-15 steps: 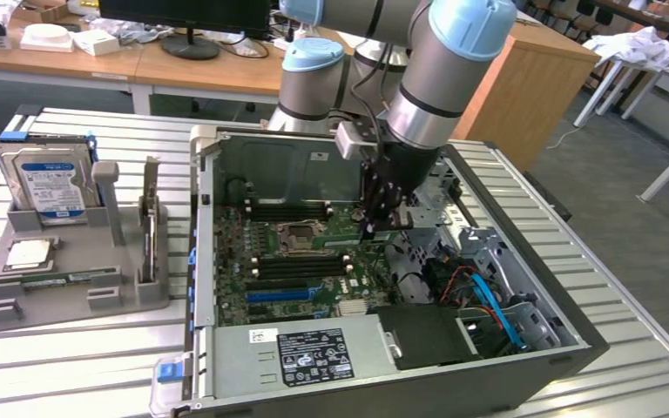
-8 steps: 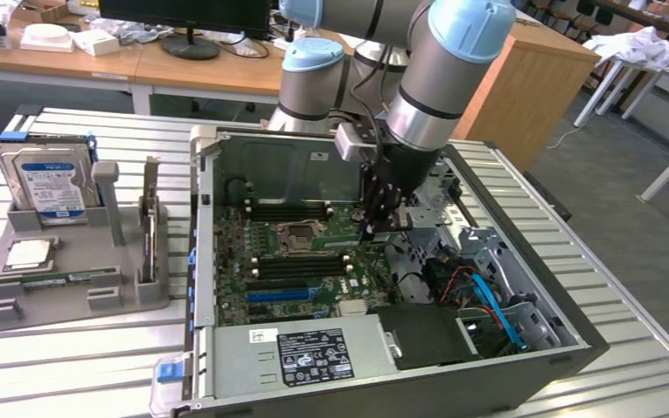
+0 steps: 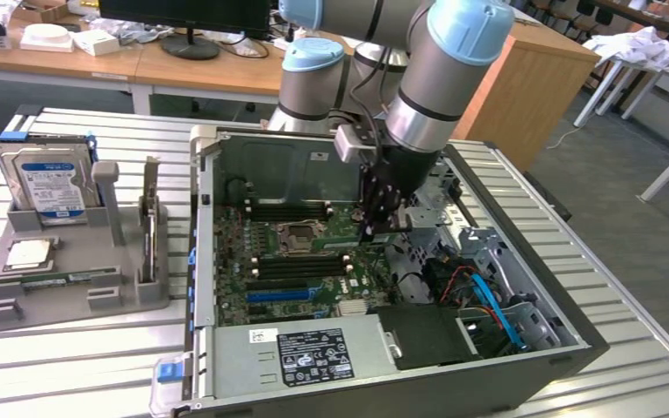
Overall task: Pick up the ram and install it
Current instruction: 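Insert the ram into the slot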
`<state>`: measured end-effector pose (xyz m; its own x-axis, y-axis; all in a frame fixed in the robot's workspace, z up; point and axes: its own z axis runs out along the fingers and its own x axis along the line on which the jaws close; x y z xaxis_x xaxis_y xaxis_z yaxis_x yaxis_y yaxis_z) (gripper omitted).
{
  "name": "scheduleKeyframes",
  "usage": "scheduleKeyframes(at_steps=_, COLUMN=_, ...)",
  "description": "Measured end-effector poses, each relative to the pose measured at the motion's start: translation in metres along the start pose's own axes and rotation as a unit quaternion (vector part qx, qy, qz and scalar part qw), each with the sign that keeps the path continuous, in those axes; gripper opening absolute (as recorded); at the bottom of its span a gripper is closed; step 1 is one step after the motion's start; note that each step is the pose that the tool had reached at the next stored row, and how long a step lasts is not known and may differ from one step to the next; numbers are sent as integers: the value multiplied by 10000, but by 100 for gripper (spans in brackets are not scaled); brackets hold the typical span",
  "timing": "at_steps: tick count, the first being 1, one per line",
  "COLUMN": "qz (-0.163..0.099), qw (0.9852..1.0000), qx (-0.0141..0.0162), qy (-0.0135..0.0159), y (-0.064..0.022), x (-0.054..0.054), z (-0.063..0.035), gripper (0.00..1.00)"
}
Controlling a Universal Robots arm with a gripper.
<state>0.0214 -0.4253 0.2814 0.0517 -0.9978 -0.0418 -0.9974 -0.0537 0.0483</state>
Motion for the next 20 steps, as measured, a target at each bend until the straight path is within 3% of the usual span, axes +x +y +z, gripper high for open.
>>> scheduleKeyframes(at_steps=20, qz=0, qw=10000, qx=0, qy=0, y=-3, x=2, z=57, gripper=12)
